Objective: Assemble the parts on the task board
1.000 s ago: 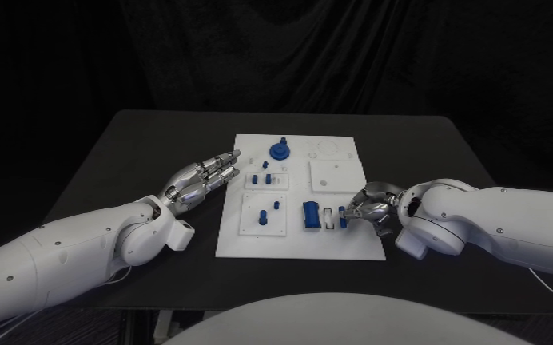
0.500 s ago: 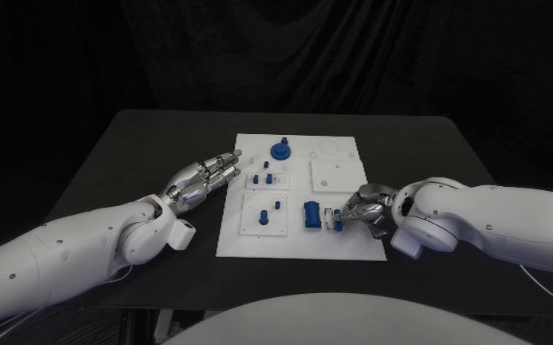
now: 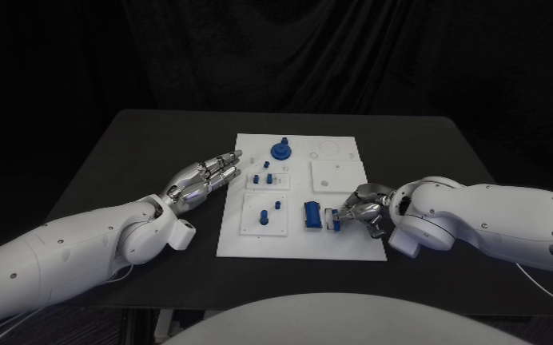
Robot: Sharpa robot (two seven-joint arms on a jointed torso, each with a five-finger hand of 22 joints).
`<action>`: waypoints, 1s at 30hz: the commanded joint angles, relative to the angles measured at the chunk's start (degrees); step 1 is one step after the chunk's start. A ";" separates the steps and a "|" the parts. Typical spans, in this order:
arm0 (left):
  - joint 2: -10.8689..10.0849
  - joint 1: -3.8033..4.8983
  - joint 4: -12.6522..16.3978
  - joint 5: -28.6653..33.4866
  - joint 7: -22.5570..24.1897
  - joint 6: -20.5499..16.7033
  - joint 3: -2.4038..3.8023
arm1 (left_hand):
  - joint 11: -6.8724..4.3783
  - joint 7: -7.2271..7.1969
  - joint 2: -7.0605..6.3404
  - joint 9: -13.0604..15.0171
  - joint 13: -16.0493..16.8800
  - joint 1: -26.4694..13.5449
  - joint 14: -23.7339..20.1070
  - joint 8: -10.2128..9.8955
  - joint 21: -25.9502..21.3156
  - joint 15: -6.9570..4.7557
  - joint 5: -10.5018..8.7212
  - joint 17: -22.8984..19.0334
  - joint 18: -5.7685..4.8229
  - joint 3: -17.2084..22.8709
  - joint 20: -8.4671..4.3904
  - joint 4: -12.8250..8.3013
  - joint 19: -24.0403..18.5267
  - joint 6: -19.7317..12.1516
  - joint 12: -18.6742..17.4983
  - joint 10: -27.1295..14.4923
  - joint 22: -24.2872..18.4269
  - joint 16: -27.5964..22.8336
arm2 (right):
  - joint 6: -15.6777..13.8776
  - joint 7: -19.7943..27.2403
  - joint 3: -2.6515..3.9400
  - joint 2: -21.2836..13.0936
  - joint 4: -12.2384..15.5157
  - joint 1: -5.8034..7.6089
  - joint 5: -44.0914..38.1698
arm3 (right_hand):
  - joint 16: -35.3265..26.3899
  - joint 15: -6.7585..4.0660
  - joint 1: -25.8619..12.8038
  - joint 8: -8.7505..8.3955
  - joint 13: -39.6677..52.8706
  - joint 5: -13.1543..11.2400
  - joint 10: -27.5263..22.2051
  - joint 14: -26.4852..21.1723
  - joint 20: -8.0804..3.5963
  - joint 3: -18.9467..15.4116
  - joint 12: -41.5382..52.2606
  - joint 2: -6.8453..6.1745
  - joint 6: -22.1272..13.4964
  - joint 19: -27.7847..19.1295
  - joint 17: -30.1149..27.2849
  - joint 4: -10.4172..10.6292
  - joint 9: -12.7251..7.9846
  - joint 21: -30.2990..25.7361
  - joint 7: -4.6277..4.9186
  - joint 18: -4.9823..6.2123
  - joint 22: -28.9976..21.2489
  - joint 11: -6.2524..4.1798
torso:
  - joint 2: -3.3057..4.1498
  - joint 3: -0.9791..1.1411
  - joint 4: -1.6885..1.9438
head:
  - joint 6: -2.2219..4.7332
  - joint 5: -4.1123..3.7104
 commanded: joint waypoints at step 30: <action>0.29 -0.31 -0.07 0.08 0.21 1.38 0.06 | 0.49 -0.03 -0.38 0.04 0.07 -0.42 -0.02 0.33 -0.20 0.54 -0.36 -0.09 0.57 0.36 0.56 -0.04 -0.04 -0.31 0.18 -0.19 -0.06 -0.39 | -0.82 -0.46 0.03 0.68 -0.94 -0.05 -2.25 | 0.04 0.67 -6.39 -0.34 15.10 -14.85 5.98 5.21 0.63 -6.48 0.15 0.64 -0.71 -0.27 10.87 6.05 -1.25 -1.06 0.19 0.90 7.27 0.61 | -0.05 -0.04 -0.03 | 0.01 0.46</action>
